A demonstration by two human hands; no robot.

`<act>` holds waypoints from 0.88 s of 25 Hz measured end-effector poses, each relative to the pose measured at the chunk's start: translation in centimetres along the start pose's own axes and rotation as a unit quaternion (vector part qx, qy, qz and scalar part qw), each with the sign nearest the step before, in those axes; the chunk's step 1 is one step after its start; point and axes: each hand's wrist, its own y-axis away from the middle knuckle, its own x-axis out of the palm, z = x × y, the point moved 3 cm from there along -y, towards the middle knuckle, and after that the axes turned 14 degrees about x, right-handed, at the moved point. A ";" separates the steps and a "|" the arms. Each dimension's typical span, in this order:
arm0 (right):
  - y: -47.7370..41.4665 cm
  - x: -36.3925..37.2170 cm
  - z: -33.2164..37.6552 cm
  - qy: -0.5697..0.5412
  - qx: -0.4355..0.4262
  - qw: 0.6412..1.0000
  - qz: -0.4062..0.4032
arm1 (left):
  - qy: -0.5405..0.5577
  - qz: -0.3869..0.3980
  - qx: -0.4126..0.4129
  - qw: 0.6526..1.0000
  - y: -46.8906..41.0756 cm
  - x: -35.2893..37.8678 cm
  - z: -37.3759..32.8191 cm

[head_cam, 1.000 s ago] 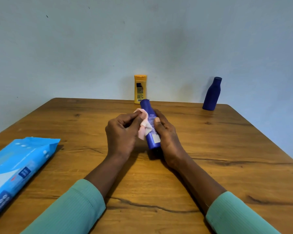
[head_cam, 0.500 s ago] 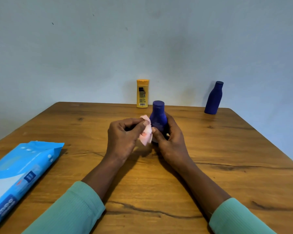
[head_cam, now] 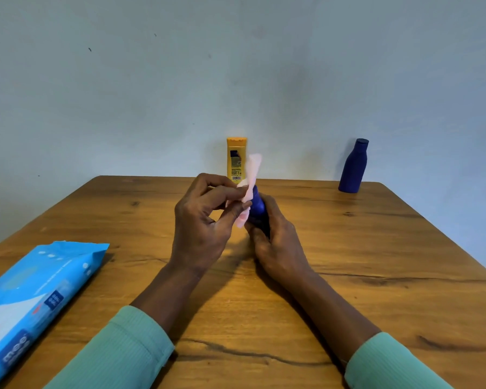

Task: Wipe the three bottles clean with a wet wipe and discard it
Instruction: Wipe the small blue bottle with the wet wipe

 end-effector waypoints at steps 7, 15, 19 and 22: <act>0.0 -0.3 0.3 -0.001 -0.021 1.000 0.014 | 0.012 -0.046 -0.050 0.998 -0.2 0.2 -0.4; -0.3 -0.1 0.3 0.025 -0.004 0.999 0.036 | 0.008 -0.037 -0.075 0.996 0.5 0.5 -0.4; -0.1 -0.2 0.5 0.017 0.003 0.999 0.038 | 0.003 -0.021 -0.079 0.997 0.4 1.0 -0.5; -0.1 -0.2 0.5 -0.015 0.014 0.997 0.081 | 0.109 0.067 -0.155 0.980 -0.1 0.8 0.3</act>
